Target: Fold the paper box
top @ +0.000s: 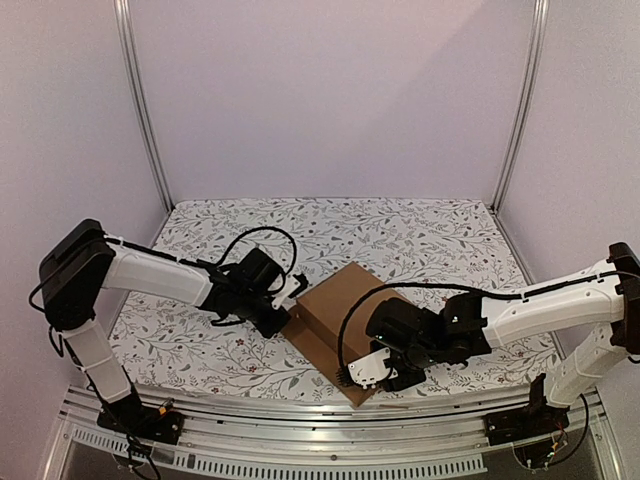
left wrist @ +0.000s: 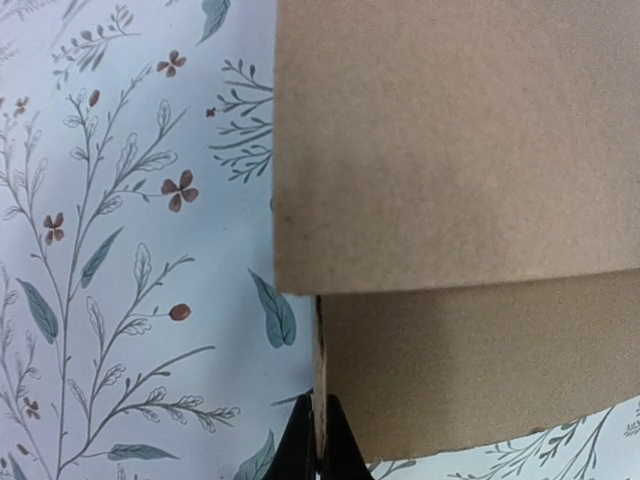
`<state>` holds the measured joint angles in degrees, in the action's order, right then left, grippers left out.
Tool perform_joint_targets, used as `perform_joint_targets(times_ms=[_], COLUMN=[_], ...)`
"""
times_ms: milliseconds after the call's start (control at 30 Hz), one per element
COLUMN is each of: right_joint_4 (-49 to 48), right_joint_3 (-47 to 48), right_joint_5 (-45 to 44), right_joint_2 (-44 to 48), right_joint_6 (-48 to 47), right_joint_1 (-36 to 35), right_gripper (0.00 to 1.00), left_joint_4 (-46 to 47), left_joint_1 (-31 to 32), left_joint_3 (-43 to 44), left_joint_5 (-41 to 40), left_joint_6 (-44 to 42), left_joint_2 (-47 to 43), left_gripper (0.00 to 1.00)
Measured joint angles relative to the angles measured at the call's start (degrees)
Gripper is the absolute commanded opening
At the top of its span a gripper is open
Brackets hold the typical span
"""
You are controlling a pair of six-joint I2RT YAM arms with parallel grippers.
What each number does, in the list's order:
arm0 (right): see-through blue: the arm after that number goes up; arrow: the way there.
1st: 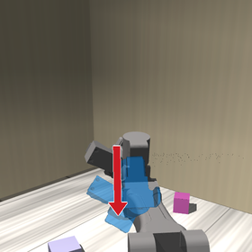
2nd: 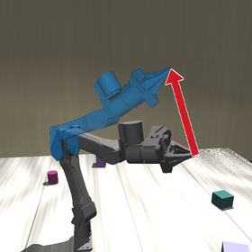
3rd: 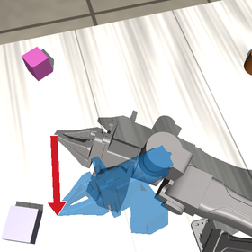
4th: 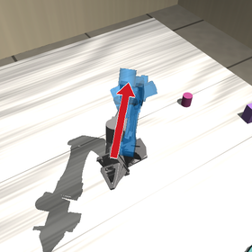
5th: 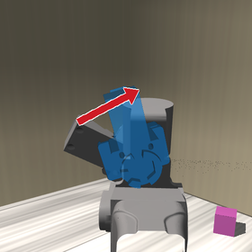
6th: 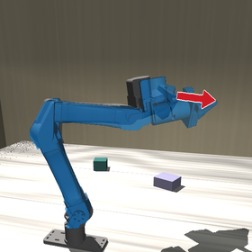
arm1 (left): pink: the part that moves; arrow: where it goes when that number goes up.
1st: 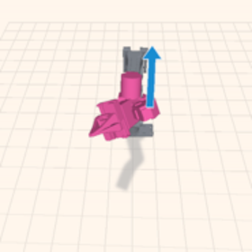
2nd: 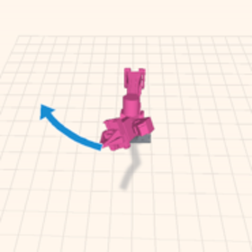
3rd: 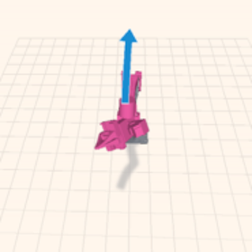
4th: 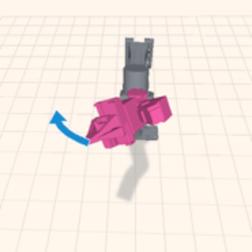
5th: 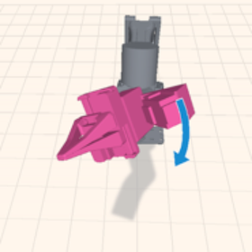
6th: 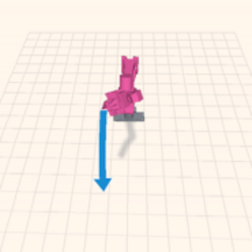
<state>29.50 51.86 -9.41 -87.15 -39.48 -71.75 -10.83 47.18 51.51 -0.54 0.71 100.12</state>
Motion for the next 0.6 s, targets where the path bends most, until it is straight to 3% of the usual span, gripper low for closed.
perform_joint_targets(times_ms=[600], right_joint_4=[0.0], right_joint_3=[0.3], right_joint_5=[0.3], right_joint_2=[-0.3], right_joint_6=[0.0], right_joint_1=[0.0], right_gripper=[0.53], left_joint_4=[2.0], left_joint_1=[-1.7], left_joint_3=[-0.6], left_joint_5=[2.7], left_joint_6=[2.6], left_joint_2=[0.2], left_gripper=[0.00])
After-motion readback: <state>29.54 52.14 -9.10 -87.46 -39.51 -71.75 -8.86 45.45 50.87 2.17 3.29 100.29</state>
